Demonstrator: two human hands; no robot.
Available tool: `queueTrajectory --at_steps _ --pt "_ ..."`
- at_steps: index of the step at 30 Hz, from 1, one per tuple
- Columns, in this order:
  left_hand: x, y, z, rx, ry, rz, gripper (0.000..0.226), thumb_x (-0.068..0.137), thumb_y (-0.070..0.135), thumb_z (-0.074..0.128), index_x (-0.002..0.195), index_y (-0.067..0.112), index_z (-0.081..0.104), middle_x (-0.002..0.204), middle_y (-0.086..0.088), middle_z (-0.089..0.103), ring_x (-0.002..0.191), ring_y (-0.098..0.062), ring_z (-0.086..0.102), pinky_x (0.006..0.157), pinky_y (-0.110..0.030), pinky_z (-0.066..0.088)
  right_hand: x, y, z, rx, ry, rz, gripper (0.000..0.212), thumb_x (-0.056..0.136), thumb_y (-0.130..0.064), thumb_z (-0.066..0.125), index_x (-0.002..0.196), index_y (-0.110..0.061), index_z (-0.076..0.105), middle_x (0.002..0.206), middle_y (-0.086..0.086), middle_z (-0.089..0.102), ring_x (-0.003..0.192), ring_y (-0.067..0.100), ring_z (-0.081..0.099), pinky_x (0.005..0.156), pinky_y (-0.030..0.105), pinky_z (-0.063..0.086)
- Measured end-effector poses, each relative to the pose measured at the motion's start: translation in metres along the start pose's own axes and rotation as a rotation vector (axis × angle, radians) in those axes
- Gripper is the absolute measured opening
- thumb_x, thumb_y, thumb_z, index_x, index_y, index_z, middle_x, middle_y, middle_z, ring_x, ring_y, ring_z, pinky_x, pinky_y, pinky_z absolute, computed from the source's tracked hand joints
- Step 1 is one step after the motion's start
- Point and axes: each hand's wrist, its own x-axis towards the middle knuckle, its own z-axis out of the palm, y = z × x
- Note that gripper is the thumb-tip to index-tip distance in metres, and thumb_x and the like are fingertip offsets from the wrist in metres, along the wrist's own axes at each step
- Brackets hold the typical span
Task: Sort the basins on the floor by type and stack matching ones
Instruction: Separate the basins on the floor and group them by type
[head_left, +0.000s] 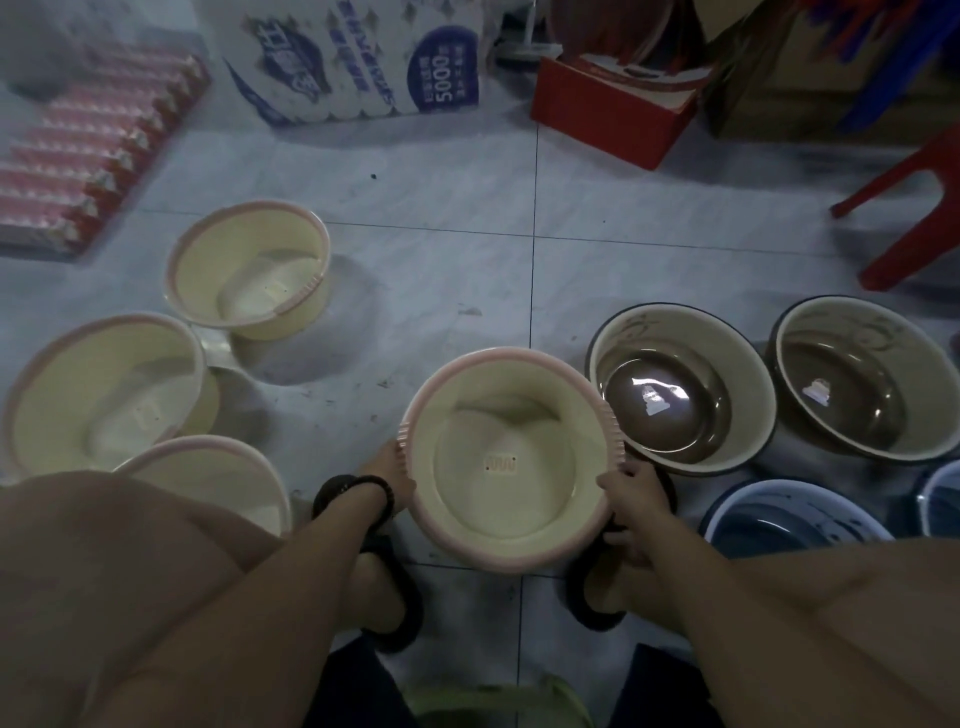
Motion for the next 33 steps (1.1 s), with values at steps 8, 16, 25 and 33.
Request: queueTrajectory --at_steps 8,16,25,33 --pt "0.015 -0.011 -0.004 -0.166 0.043 -0.149 0.025 0.092 0.012 0.063 0.113 0.013 0.051 0.101 -0.015 0.065 0.073 -0.04 0.067 0.041 -0.041 0.057 0.012 -0.022 0.018 0.215 -0.088 0.102 0.067 0.069 -0.041 0.077 0.131 -0.023 0.058 0.12 0.02 0.069 0.103 0.049 0.067 0.064 0.07 0.057" --pt "0.018 -0.026 -0.063 -0.491 0.13 -0.136 0.018 0.093 0.018 0.063 0.11 0.018 0.062 0.113 -0.015 0.069 0.1 -0.038 0.069 0.083 -0.058 0.061 0.004 -0.093 0.079 0.232 -0.23 0.032 0.02 0.102 -0.031 0.055 0.103 -0.013 0.065 0.078 0.007 0.064 0.071 0.023 0.054 0.059 0.032 0.042" --pt "-0.054 -0.018 -0.247 0.23 -0.025 0.02 0.046 0.1 0.056 0.05 0.137 0.029 0.059 0.133 0.001 0.062 0.113 -0.022 0.065 0.102 -0.046 0.053 -0.068 -0.096 0.219 -0.357 -0.001 -0.609 0.023 0.091 -0.017 0.067 0.114 -0.016 0.07 0.113 0.011 0.073 0.103 0.033 0.066 0.09 0.037 0.051" --pt "-0.106 -0.074 -0.294 0.326 -0.127 -0.047 0.049 0.103 0.053 0.046 0.144 0.027 0.054 0.133 0.002 0.064 0.114 -0.02 0.067 0.104 -0.045 0.052 -0.114 -0.016 0.407 -0.631 -0.729 -0.286 0.058 0.089 -0.032 0.077 0.139 -0.016 0.053 0.127 0.011 0.064 0.114 0.033 0.067 0.088 0.044 0.063"
